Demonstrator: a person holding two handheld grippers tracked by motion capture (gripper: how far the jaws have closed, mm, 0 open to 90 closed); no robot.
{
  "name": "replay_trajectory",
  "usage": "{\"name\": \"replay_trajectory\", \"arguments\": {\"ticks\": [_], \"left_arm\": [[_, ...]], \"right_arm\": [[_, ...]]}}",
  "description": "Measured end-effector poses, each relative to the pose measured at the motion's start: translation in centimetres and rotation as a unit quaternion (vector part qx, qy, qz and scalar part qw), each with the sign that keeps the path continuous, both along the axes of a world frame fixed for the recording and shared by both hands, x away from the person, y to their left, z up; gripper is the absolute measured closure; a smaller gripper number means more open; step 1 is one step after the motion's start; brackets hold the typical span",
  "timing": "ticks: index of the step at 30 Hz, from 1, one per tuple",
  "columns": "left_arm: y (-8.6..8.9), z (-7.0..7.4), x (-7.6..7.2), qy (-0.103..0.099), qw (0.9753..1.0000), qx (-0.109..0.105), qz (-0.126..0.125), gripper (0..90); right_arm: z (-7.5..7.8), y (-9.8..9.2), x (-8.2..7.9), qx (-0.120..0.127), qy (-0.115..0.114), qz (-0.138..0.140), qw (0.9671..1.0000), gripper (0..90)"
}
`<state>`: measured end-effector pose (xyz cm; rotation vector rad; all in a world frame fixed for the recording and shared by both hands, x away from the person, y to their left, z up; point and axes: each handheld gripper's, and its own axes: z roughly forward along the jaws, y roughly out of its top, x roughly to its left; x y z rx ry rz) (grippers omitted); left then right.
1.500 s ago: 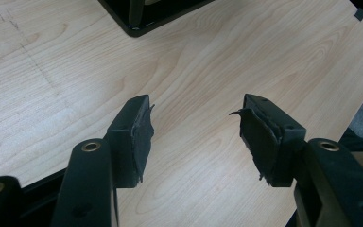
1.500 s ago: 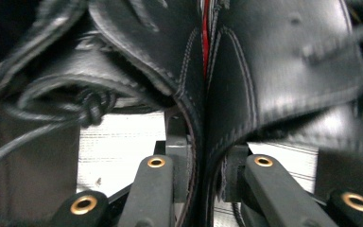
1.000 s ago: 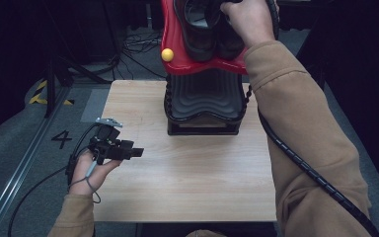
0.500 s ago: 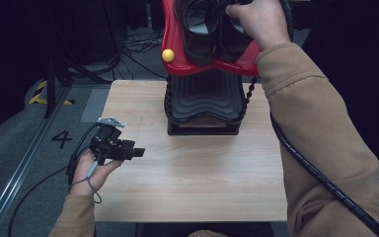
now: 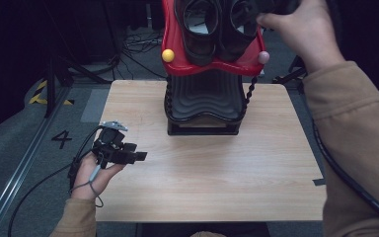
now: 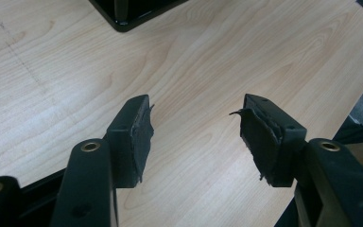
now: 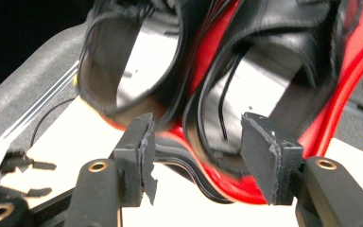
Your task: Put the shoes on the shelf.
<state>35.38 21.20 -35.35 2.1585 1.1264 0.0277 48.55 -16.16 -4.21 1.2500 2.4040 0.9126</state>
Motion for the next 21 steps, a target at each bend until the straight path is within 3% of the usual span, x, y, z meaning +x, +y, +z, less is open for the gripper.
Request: {"name": "replay_trajectory", "arguments": {"ticks": [7, 14, 21], "left_arm": [[0.1, 0.2, -0.9, -0.004, 0.9999, 0.009, 0.007, 43.8], [0.4, 0.5, -1.6, -0.01, 0.9997, 0.015, 0.018, 43.7], [0.7, 0.6, -1.7, -0.012, 0.9995, 0.016, 0.023, 43.7]], "right_arm": [[-0.9, -4.5, -3.3, -0.002, -0.03, 0.042, 0.9987, 42.5], [-2.2, -8.2, -5.3, 0.006, -0.031, 0.052, 0.9981, 41.1], [-3.9, -10.0, -6.6, -0.007, -0.032, 0.072, 0.9968, 41.7]]}}
